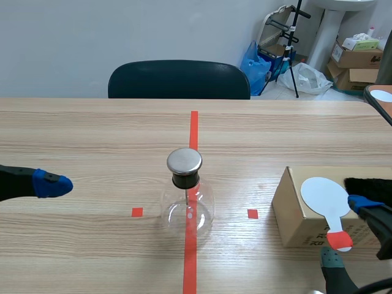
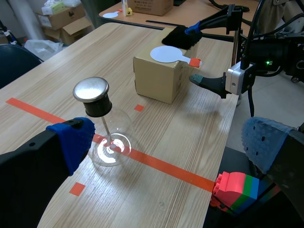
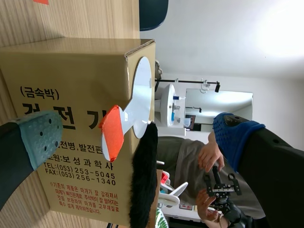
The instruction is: Do the electroscope experiment
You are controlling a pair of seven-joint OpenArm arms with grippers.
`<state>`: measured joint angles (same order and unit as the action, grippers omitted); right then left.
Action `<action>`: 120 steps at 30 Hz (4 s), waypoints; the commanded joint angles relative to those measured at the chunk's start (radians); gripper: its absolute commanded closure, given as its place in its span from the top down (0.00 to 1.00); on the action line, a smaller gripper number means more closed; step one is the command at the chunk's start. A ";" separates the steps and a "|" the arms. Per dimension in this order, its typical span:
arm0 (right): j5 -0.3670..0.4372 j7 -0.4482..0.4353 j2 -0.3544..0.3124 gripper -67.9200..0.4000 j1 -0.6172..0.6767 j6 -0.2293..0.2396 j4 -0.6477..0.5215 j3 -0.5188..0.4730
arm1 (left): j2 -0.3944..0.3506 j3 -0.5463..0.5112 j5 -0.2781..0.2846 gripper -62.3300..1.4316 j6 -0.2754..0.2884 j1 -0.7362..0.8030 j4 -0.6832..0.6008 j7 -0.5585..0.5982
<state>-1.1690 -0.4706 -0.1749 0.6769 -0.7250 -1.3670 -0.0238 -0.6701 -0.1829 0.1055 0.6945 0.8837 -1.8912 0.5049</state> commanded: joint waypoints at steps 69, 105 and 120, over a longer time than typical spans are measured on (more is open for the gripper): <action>0.736 -0.013 -0.282 1.00 0.507 0.259 -0.525 0.044 | -0.096 0.012 0.469 1.00 -0.288 -0.171 0.000 -0.349; 1.560 0.356 -0.509 1.00 -0.032 1.022 -0.738 0.133 | 0.083 0.044 0.308 1.00 -0.422 -0.014 -0.066 -0.225; 1.509 0.392 -0.498 1.00 -0.031 1.022 -0.738 0.148 | 0.090 0.043 0.289 1.00 -0.421 -0.017 -0.066 -0.237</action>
<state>0.3294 -0.0620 -0.6704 0.6468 0.3004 -2.0937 0.1265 -0.5846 -0.1379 0.3885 0.2726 0.8692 -1.9396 0.2581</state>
